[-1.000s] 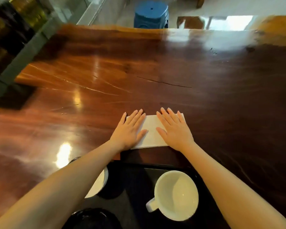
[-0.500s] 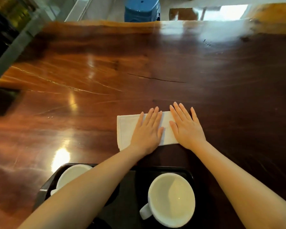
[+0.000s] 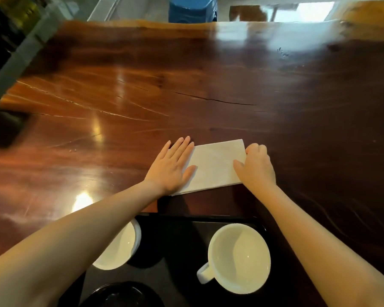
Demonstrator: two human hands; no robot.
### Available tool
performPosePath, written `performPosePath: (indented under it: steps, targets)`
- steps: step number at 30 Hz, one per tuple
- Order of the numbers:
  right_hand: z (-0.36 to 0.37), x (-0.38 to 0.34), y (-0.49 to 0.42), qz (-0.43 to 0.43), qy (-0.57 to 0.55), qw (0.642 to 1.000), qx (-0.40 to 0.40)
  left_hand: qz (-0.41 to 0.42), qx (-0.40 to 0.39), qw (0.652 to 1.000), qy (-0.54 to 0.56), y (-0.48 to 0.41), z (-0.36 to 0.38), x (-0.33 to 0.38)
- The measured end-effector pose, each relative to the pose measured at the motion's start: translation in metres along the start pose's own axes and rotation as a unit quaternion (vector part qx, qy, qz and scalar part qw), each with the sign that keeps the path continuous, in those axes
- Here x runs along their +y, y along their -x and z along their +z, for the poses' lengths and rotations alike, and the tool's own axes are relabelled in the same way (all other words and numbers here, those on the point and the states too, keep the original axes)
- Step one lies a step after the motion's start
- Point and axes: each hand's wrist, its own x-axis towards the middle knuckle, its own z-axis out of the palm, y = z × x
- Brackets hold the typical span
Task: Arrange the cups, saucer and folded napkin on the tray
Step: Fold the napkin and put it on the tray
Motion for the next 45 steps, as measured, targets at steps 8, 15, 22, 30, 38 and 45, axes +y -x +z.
performPosePath:
  steps: [8,15,22,30,38,45]
  targets:
    - [-0.018,-0.014,0.003,0.095,-0.337,0.931,-0.099,0.011,0.004,1.000,-0.004,0.001,-0.002,0.001]
    - [-0.013,-0.030,0.038,-0.041,-0.373,0.925,-0.063,0.135,-0.030,0.990,0.006,0.001,-0.009,0.004]
    - [-0.006,-0.059,0.052,-0.089,-0.337,0.933,-0.090,-0.033,0.017,0.989,0.140,0.007,-0.030,-0.018]
    - [0.021,-0.107,0.081,-0.193,-0.182,0.954,-0.138,-0.369,-0.030,0.797,0.477,0.022,-0.047,-0.034]
    - [0.065,-0.114,0.086,-0.225,0.043,0.953,-0.197,-0.347,-0.006,0.791,0.504,0.029,-0.047,-0.037]
    - [0.037,-0.098,0.054,-0.221,-0.109,0.954,-0.169,-0.249,0.002,0.903,0.349,0.029,-0.043,-0.037]
